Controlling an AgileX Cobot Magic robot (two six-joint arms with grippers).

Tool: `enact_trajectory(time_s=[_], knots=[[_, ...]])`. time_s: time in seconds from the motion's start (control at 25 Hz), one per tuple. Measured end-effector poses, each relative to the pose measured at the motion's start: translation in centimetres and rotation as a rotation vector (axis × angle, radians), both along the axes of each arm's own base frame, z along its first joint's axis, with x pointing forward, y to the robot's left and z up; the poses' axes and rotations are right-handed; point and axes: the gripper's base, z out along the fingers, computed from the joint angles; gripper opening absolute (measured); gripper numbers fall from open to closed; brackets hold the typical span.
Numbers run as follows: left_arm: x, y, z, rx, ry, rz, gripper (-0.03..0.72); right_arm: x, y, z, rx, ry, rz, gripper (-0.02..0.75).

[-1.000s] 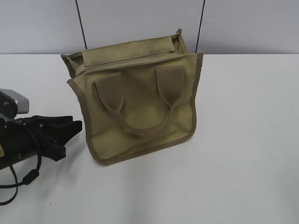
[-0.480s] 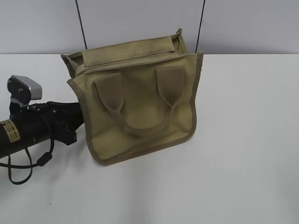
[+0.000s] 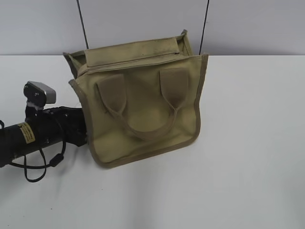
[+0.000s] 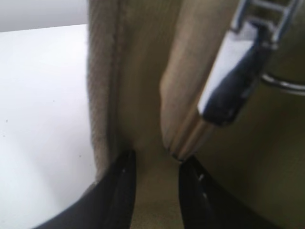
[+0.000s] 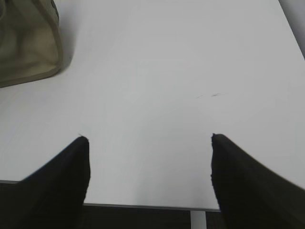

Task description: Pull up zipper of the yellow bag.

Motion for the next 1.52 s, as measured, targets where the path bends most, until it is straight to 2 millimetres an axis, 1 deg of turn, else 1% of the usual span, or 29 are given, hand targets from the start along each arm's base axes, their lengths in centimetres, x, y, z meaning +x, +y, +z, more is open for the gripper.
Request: enact_trajectory(time_s=[0.24,0.44,0.64,0.84,0.96,1.04,1.16,1.32,1.44,1.52], knots=[[0.6,-0.1,-0.3,-0.002,-0.005,0.002,0.248,0.0,0.0,0.0,0.000,0.000,0.000,0.576],[0.7,-0.1,-0.2,-0.025,0.014,0.020,0.251,0.0,0.0,0.0,0.000,0.000,0.000,0.576],[0.8,-0.2,-0.2,-0.029,0.015,0.013,0.289,0.0,0.0,0.0,0.000,0.000,0.000,0.575],[1.0,-0.1,1.0,-0.035,-0.018,0.022,0.314,0.0,0.0,0.0,0.001,0.000,-0.001,0.575],[1.1,-0.1,1.1,-0.039,-0.022,0.035,0.314,0.0,0.0,0.0,0.001,0.000,-0.001,0.575],[1.1,0.0,1.1,-0.040,-0.022,0.039,0.294,0.0,0.0,0.0,0.001,0.000,-0.001,0.575],[1.2,0.1,1.1,-0.044,-0.021,0.058,0.206,0.0,0.0,0.0,0.000,0.000,0.000,0.575],[1.3,0.2,1.1,-0.048,-0.021,0.081,0.111,0.0,0.0,0.0,0.000,0.000,0.000,0.575],[1.4,0.3,1.2,-0.049,-0.021,0.091,0.020,0.0,0.0,0.0,0.000,0.000,0.000,0.575],[1.2,0.4,1.7,-0.050,-0.029,0.099,0.008,0.0,0.0,0.0,0.001,0.000,0.000,0.575]])
